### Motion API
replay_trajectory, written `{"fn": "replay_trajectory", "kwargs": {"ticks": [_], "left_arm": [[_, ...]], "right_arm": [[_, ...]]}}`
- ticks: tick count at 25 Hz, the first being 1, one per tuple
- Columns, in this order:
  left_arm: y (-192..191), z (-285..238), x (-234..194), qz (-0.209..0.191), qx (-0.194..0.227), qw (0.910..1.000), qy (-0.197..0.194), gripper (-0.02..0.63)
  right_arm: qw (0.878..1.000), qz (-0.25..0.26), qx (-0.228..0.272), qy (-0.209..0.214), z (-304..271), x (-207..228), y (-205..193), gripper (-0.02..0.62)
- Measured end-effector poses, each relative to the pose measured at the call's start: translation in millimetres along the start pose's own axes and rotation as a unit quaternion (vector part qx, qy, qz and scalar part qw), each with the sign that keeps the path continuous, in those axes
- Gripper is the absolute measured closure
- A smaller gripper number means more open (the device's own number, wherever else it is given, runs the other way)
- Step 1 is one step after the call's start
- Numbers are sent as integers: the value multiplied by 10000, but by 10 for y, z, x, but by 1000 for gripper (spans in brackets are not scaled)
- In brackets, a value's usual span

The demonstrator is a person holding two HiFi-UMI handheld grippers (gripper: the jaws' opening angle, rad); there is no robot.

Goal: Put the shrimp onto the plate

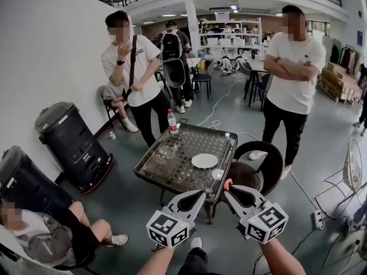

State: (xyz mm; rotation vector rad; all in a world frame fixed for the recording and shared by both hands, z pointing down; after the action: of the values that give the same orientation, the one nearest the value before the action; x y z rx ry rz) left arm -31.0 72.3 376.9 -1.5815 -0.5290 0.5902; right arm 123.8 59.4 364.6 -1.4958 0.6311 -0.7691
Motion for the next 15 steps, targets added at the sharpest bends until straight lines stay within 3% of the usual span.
{"fn": "replay_trajectory", "kwargs": {"ticks": [9,15], "left_arm": [[-88,-572,-960,39,-232,9996,-171,598],[-202,-908,-1612,89,-407,9986,-328,598]], "right_arm": [[9991,-58,-343,-242,-879,516,-121,535],[9972,191,-628,-364,-1506,772,-209,535]]}}
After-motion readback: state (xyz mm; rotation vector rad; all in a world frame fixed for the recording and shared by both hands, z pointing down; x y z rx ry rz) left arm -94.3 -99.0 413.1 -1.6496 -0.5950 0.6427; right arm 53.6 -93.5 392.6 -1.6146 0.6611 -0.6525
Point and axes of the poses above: the fingertips, and each gripper's own axes: z backward along the fingers, x to its right, y out of its top, the point moved 6 cm from there along z, backward along the fingers
